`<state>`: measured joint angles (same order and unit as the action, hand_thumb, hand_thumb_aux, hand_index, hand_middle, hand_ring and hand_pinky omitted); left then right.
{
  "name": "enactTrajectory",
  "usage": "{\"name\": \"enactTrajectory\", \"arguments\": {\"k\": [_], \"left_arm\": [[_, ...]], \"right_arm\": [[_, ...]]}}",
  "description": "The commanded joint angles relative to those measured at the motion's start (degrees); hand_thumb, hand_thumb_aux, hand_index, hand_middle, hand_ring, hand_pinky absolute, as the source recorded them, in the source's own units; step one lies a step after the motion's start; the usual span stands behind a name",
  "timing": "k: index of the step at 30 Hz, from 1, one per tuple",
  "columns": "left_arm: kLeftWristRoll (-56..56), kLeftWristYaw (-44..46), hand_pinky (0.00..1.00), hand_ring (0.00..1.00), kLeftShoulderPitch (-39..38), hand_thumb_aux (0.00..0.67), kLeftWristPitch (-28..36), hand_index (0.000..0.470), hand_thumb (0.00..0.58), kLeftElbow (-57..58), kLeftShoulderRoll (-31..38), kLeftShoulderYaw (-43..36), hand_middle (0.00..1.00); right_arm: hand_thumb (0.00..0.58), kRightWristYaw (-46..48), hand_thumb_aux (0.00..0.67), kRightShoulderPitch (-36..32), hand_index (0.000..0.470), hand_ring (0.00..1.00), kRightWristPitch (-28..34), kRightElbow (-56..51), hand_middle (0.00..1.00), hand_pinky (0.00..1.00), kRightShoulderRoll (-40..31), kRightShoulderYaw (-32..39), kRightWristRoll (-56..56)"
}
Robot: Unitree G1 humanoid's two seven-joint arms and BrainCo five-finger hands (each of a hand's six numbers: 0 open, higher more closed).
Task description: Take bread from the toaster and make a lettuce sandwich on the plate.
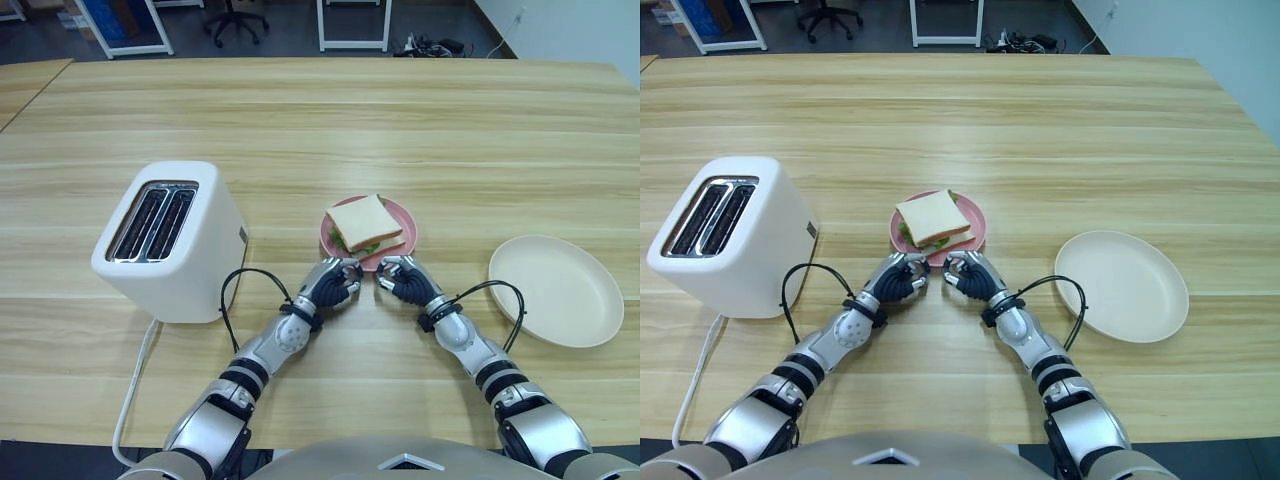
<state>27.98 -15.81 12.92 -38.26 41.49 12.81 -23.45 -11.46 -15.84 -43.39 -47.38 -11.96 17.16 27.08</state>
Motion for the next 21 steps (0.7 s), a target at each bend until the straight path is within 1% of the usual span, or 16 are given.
{"name": "enactTrajectory", "arguments": {"k": [1, 4, 6, 7, 11, 15, 21], "left_arm": [[-6.25, -2.69, 0.00, 0.00, -13.57, 0.000, -9.66, 0.000, 0.000, -13.38, -0.74, 3.13, 0.00], [-12.21, -3.54, 0.00, 0.00, -19.02, 0.000, -14.66, 0.000, 0.000, -24.17, -2.50, 6.32, 0.00], [-14.52, -4.86, 0.00, 0.00, -21.00, 0.000, -16.21, 0.000, 0.000, -27.21, -4.40, 9.49, 0.00], [-14.90, -5.45, 0.00, 0.00, -21.22, 0.000, -16.33, 0.000, 0.000, -26.80, -5.24, 11.07, 0.00], [-12.19, -6.92, 0.00, 0.00, -21.05, 0.000, -16.51, 0.000, 0.000, -24.05, -7.54, 14.85, 0.00], [-7.81, -8.82, 0.00, 0.00, -21.28, 0.000, -15.96, 0.000, 0.000, -22.46, -9.25, 16.90, 0.00], [-1.83, -11.76, 0.00, 0.00, -22.16, 0.000, -10.58, 0.000, 0.000, -23.31, -11.44, 18.25, 0.00]], "right_arm": [[0.000, -4.70, 0.000, 7.69, 0.000, 0.00, -5.74, 10.06, 0.00, 0.00, 0.30, -3.63, -3.09], [0.000, -8.92, 0.000, 12.45, 0.000, 0.00, -8.40, 21.82, 0.00, 0.00, 1.29, -7.78, -3.64], [0.000, -13.94, 0.000, 15.27, 0.000, 0.00, -9.27, 27.34, 0.00, 0.00, 2.52, -11.25, -0.58], [0.000, -16.18, 0.000, 16.41, 0.000, 0.00, -9.68, 28.66, 0.00, 0.00, 3.29, -12.54, 0.68], [0.000, -20.70, 0.000, 17.94, 0.000, 0.00, -10.66, 27.73, 0.00, 0.00, 4.52, -13.59, 4.41], [0.000, -22.17, 0.000, 18.23, 0.000, 0.00, -12.14, 24.54, 0.00, 0.00, 4.77, -12.93, 5.31], [0.000, -21.74, 0.000, 18.23, 0.000, 0.00, -12.91, 22.19, 0.00, 0.00, 4.50, -13.08, 3.57]]}}
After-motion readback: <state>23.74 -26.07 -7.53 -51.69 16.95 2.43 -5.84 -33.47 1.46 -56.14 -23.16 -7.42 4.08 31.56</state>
